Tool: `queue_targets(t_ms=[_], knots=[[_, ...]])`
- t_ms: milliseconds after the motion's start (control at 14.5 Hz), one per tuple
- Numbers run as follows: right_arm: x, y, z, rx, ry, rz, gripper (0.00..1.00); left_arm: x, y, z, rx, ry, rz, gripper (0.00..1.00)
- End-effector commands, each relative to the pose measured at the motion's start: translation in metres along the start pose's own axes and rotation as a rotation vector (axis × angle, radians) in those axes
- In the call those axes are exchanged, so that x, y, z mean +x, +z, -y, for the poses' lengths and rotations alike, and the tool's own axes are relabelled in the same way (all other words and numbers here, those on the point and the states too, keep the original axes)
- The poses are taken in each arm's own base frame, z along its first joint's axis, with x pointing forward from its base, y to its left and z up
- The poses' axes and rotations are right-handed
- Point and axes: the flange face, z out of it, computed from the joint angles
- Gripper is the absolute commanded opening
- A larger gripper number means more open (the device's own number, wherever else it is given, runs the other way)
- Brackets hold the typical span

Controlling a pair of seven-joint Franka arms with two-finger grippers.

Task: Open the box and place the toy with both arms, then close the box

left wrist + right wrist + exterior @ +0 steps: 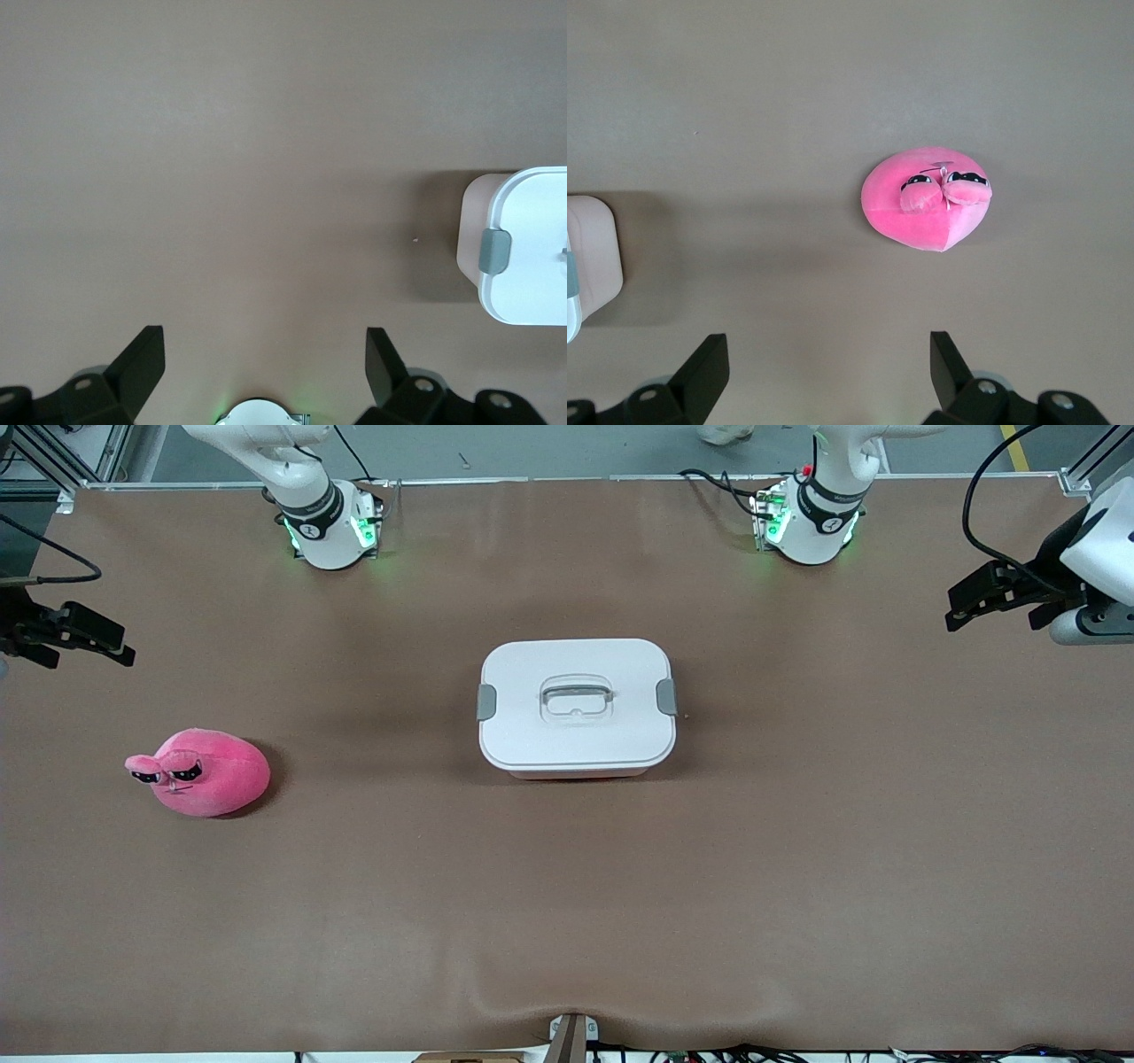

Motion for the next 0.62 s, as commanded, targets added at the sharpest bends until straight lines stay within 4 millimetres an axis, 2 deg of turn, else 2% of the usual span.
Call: queue_targets(t_ms=[0,553], knots=[[-0.0033,-0.0012,-0.0028,-0.004,-0.007,-0.008,1.0,0.0007,-0.0026,0.0012,0.01,0.005,-0.012,1.0],[-0.0005,0.0044,-0.0038,-0.002,-0.007,0.002,1.0,0.0017,-0.0009,0.0026,0.009,0.007,-0.007,1.0]])
